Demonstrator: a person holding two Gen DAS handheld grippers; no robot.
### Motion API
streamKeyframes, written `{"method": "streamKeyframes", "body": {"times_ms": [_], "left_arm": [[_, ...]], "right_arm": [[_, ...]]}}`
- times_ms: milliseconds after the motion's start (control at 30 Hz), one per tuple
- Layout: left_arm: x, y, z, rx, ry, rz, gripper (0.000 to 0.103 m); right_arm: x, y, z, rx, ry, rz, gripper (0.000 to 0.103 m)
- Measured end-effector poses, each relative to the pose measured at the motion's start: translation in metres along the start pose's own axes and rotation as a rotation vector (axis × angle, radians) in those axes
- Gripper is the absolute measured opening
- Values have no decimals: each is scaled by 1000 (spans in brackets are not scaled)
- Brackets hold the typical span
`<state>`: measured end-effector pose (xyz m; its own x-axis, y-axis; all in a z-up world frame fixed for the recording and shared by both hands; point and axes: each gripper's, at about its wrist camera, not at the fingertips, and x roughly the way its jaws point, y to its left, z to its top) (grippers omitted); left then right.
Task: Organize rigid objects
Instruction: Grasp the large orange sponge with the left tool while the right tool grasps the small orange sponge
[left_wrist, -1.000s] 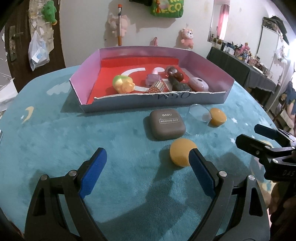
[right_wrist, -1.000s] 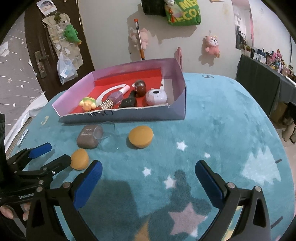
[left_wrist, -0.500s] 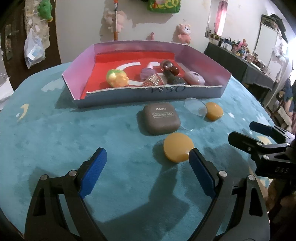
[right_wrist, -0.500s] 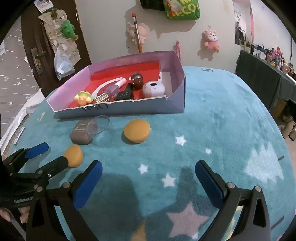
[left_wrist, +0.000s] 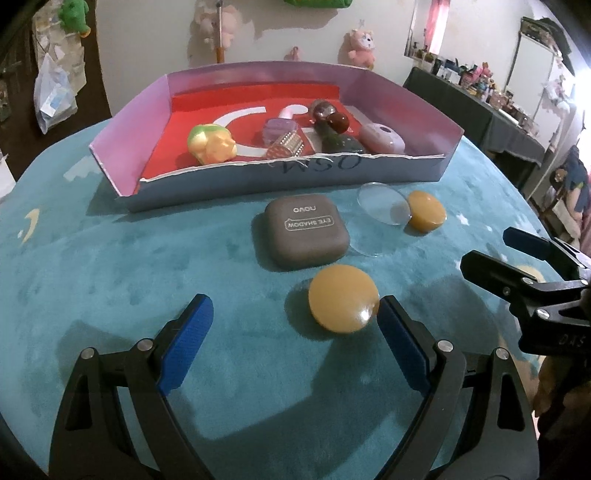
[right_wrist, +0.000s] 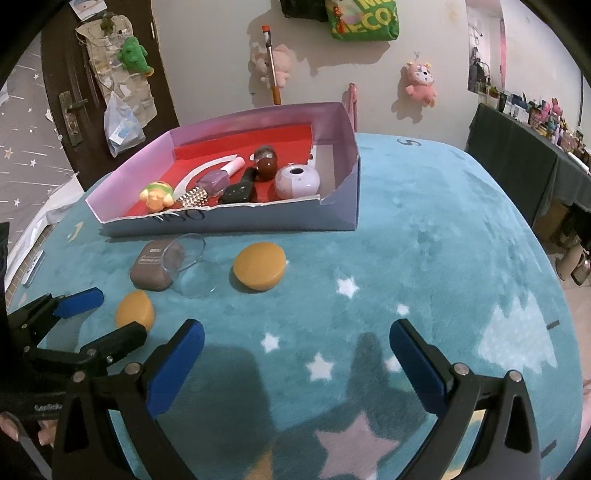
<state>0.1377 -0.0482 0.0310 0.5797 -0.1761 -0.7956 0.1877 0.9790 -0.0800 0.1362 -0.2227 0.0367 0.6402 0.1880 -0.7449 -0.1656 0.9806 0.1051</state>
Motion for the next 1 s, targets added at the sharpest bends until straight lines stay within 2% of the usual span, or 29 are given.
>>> {"method": "streamKeyframes", "body": {"times_ms": [200, 333, 500, 700, 833, 1000], "left_arm": [[1, 3, 2, 23, -1, 21, 91], [-1, 16, 5, 21, -18, 85, 91], [-2, 37, 8, -2, -17, 110, 91], [-2, 56, 12, -22, -23, 116, 91], [-3, 56, 12, -12, -28, 92, 90], [-7, 51, 7, 19, -41, 63, 76]], "right_arm": [[6, -5, 9, -6, 10, 4, 103], [16, -4, 20, -28, 27, 8, 103], [22, 5, 29, -54, 33, 24, 103], [20, 25, 33, -94, 22, 77, 101], [20, 35, 34, -129, 6, 58, 100], [25, 25, 35, -112, 16, 41, 100]]}}
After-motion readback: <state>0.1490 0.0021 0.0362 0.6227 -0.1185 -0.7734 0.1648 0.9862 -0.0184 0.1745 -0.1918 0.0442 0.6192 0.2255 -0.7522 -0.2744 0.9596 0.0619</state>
